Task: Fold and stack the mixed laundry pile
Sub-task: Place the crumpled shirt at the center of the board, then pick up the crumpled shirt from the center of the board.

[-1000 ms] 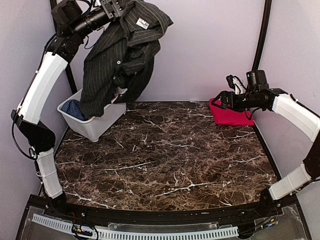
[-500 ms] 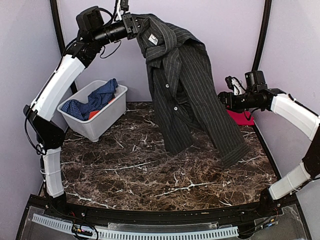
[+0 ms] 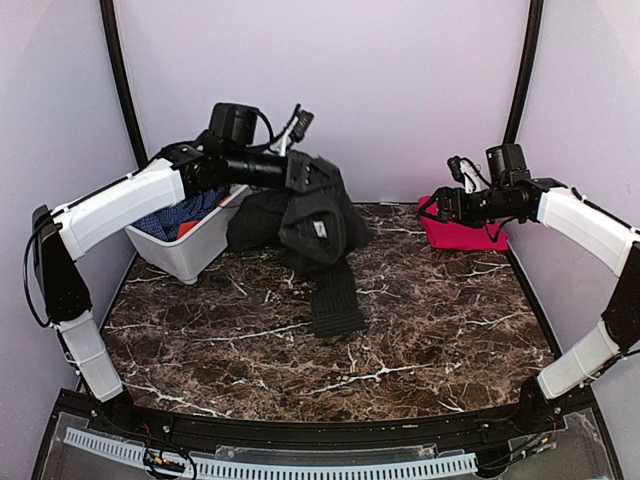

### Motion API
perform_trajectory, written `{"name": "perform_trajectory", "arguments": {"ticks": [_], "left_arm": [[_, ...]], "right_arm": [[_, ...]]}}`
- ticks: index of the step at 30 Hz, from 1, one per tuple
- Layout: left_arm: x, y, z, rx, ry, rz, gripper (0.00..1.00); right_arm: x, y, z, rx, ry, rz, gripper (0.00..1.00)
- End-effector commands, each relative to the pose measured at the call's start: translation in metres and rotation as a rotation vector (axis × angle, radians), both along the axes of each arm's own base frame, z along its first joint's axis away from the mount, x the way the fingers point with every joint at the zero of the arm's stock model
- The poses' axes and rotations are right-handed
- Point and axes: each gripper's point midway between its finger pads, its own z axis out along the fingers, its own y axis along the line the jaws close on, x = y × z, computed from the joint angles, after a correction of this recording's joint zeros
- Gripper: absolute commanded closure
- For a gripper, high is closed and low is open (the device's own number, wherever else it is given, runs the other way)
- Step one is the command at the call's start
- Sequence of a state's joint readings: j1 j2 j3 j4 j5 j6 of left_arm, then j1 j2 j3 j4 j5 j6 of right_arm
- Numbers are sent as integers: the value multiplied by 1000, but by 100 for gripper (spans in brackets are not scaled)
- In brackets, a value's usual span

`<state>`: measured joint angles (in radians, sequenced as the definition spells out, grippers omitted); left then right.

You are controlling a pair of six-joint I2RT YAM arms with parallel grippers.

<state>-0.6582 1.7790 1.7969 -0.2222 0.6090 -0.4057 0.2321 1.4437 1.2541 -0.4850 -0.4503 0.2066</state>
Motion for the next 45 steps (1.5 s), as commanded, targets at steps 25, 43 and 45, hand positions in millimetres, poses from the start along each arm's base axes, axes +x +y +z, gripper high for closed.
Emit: {"name": "perform_trajectory", "arguments": {"ticks": [25, 43, 45], "left_arm": [[39, 133, -182, 430, 190, 448, 20], [39, 146, -192, 513, 168, 469, 24], [40, 146, -195, 520, 169, 470, 23]], "right_arm": [[-32, 104, -172, -513, 297, 141, 44], [6, 88, -117, -302, 227, 164, 13], [1, 94, -132, -286, 275, 197, 12]]}}
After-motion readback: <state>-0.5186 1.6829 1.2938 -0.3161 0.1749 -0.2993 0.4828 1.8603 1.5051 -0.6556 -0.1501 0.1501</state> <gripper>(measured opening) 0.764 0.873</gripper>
